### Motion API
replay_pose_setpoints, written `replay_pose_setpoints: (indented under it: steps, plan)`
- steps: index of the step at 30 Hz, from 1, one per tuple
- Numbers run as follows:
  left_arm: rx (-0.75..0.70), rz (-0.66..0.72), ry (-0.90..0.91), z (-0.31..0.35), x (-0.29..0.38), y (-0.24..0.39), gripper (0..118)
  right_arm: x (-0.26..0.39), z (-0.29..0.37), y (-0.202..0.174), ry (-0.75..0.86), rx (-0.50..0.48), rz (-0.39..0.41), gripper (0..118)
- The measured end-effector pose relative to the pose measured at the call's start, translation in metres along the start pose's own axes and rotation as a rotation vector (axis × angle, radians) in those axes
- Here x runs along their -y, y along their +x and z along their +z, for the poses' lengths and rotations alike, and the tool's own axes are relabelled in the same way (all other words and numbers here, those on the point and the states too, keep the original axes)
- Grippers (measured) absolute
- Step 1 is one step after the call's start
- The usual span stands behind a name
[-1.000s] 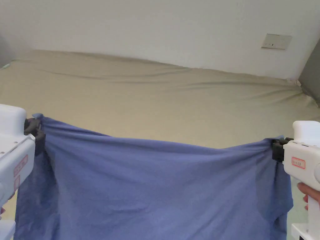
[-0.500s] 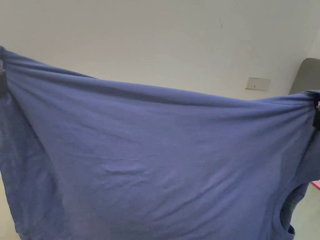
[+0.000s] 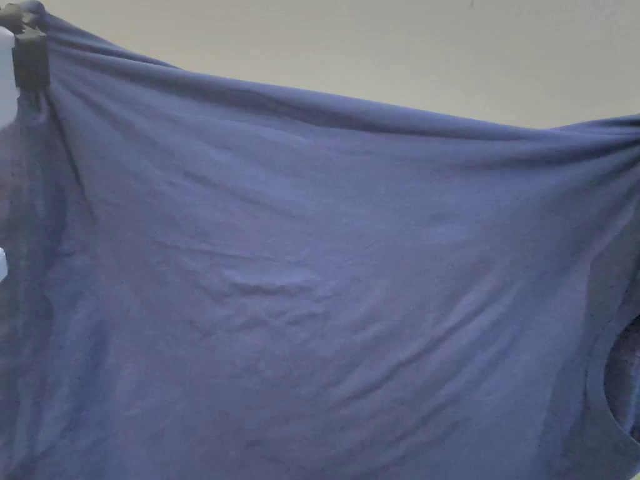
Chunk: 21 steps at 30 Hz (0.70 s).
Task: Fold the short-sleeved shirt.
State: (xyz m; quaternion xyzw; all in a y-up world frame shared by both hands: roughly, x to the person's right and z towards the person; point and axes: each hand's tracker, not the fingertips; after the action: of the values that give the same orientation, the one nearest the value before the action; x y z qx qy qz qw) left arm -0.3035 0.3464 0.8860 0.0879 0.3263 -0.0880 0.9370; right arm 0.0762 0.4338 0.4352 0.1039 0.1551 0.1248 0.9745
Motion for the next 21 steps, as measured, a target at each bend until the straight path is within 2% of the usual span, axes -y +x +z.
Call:
replay_pose_setpoints:
  steps: [5,11,21]
  plan:
    - [-0.019,-0.016,-0.031,-0.049,-0.011,0.013,0,-0.013,-0.048,-0.009,-0.005,0.026,0.037,3]
    - [-0.050,-0.088,-0.070,-0.109,-0.013,0.029,0,-0.012,-0.099,-0.018,-0.018,0.043,-0.002,3]
    - [-0.047,-0.105,-0.159,-0.205,-0.018,0.039,0,-0.011,-0.198,-0.046,-0.033,0.074,0.141,3]
